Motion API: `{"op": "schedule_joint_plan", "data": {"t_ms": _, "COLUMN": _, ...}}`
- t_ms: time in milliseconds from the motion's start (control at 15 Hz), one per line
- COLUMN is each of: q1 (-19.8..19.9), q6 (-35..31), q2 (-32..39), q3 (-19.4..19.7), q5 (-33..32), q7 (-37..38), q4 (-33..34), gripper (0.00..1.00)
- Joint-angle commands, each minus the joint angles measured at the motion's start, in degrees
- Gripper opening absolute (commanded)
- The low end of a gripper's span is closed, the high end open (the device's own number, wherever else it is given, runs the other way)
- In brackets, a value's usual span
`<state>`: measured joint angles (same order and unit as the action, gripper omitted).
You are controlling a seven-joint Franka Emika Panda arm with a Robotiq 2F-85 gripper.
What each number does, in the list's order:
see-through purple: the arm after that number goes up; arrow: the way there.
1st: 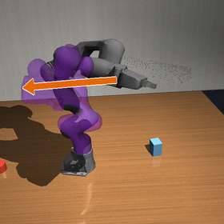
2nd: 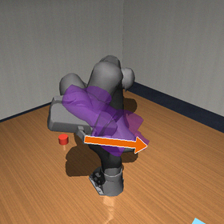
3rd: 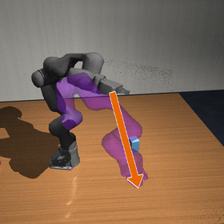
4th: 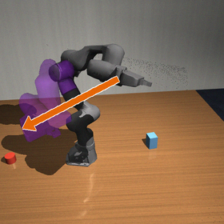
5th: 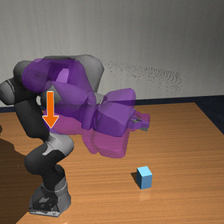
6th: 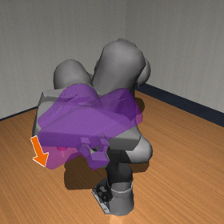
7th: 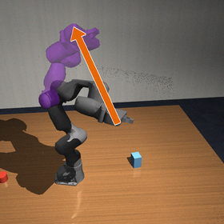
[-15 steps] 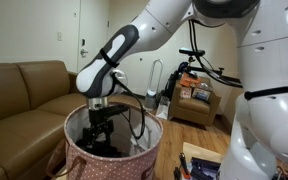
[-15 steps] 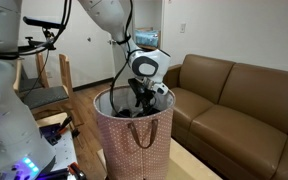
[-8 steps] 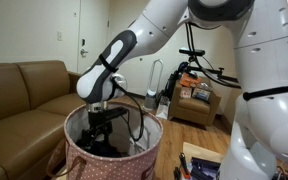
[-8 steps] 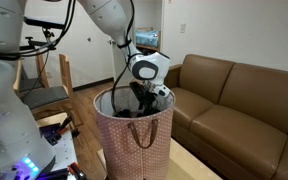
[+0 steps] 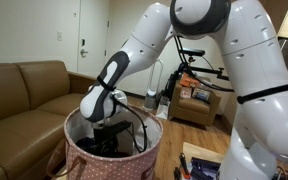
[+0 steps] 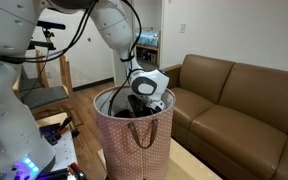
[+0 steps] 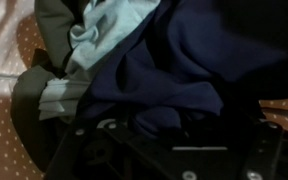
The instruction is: Pull out the dark blue clothing from the pink laundry bag
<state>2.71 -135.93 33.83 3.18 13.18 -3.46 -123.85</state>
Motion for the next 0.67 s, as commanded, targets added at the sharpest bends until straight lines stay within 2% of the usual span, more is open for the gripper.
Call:
{"op": "schedule_joint_plan", "data": {"t_ms": 0, "q1": 2.98, "q6": -0.21, "q2": 2.66, "q3": -2.59, "q5": 0.65, "q7": -1.57, "q4": 1.76, "gripper": 0.73}}
{"op": "schedule_joint_plan", "data": {"t_ms": 600, "q1": 4.43, "q6": -0.92, "q2": 2.13, "q3": -2.93, "q5": 0.20, "q7": -0.97, "q4": 1.71, "gripper": 0.13}}
